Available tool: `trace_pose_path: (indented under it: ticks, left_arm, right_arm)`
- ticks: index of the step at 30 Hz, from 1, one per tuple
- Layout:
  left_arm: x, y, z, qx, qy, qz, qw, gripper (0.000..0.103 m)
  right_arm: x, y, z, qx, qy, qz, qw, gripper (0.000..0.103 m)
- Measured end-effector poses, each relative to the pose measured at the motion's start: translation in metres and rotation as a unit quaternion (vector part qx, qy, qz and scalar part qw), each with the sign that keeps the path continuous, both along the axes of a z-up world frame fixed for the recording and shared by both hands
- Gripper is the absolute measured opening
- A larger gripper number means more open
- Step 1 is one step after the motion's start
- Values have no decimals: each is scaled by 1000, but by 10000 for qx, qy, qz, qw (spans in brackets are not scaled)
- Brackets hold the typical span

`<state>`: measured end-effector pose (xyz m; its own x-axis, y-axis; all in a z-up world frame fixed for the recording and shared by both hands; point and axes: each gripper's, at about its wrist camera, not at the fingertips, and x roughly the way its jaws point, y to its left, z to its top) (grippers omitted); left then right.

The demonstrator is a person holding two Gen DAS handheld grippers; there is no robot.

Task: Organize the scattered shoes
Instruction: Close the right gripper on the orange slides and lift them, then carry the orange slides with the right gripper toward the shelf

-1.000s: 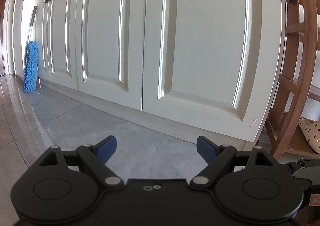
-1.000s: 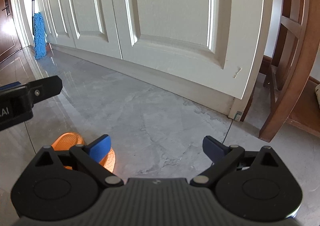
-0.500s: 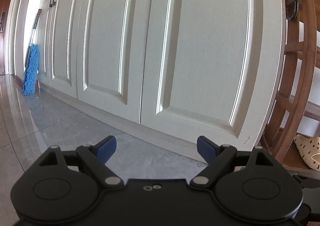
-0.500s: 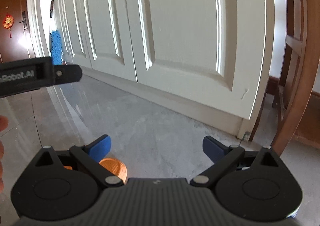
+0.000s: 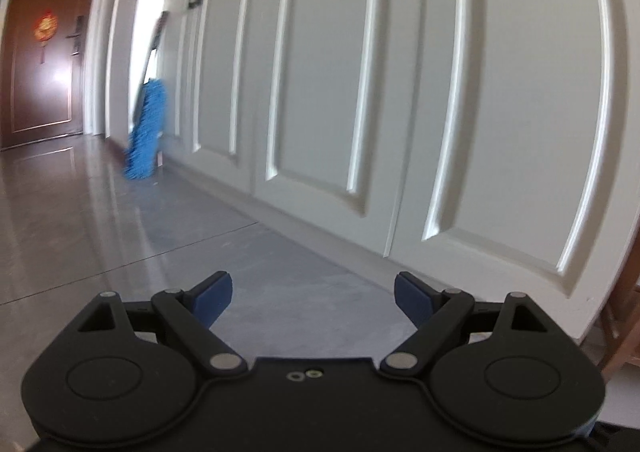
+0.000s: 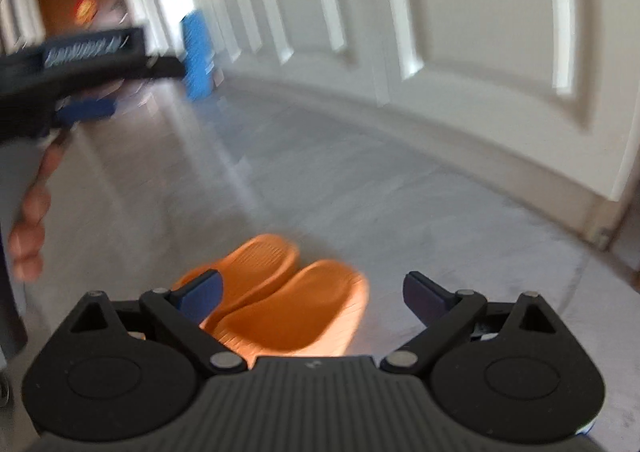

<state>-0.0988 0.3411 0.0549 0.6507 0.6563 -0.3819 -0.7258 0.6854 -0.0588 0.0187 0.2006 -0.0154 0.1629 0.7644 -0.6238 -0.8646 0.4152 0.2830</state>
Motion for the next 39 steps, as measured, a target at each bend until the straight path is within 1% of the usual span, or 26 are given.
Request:
trace_pose_path:
  ticks: [1, 2, 3, 4, 5, 7, 9, 12, 16, 18, 20, 21, 22, 23, 27, 30, 36, 37, 39]
  left_arm:
    - [-3, 4, 0, -17, 13, 72, 10000, 88]
    - [-6, 8, 0, -34, 26, 144, 9999, 88]
    - [-10, 12, -1, -50, 39, 216, 9997, 88]
    - [-13, 16, -1, -67, 52, 288, 9995, 88]
    - [-13, 17, -1, -49, 55, 279, 9996, 88]
    - [-14, 18, 0, -13, 60, 258, 9996, 88]
    - [-13, 21, -2, -4, 91, 229, 9997, 88]
    - [-12, 25, -8, -74, 217, 162, 9996, 88]
    - [-13, 30, -20, -230, 435, 59, 9988, 88]
    - [-14, 30, -23, -299, 487, 34, 9984, 89]
    - [-15, 30, -23, -377, 472, -29, 9982, 90]
    - [-15, 31, -23, -416, 464, -60, 9980, 89]
    - [-15, 29, -22, -352, 478, -71, 9982, 89]
    - [-13, 26, -20, -228, 531, -39, 9983, 89]
    - [-12, 22, -20, -238, 547, -34, 9982, 90]
    - [-10, 17, -19, -265, 543, -62, 9982, 90]
    - [4, 8, -21, -190, 639, -191, 9976, 90]
    - [7, 5, -22, -185, 660, -244, 9973, 90]
    - [15, -2, -24, -176, 702, -352, 9968, 90]
  right_arm:
    - [-2, 11, -4, -121, 132, 54, 9998, 89]
    - [-2, 20, -8, -240, 301, 56, 9992, 85]
    - [1, 30, -13, -357, 521, -15, 9980, 76]
    - [4, 41, -18, -472, 758, -110, 9959, 69]
    - [7, 51, -24, -588, 994, -205, 9931, 68]
    - [12, 68, -33, -722, 1384, -372, 9870, 69]
    - [13, 88, -41, -873, 1665, -499, 9809, 69]
    - [6, 110, -52, -1212, 1641, -583, 9772, 70]
    - [2, 134, -71, -1483, 1932, -567, 9682, 70]
    - [-4, 141, -72, -1615, 1802, -463, 9692, 71]
    - [-8, 147, -71, -1721, 1652, -322, 9706, 70]
    - [-7, 148, -70, -1748, 1612, -233, 9710, 67]
    - [-5, 147, -70, -1788, 1535, -109, 9718, 55]
    - [-3, 145, -69, -1834, 1439, 33, 9724, 48]
    - [10, 122, -70, -2133, 1026, 196, 9714, 44]
    - [19, 104, -72, -2362, 712, 289, 9687, 44]
    - [39, 67, -74, -2807, 82, 475, 9586, 43]
    - [42, 61, -75, -2880, -23, 506, 9563, 39]
    - [52, 47, -76, -2968, -152, 492, 9536, 38]
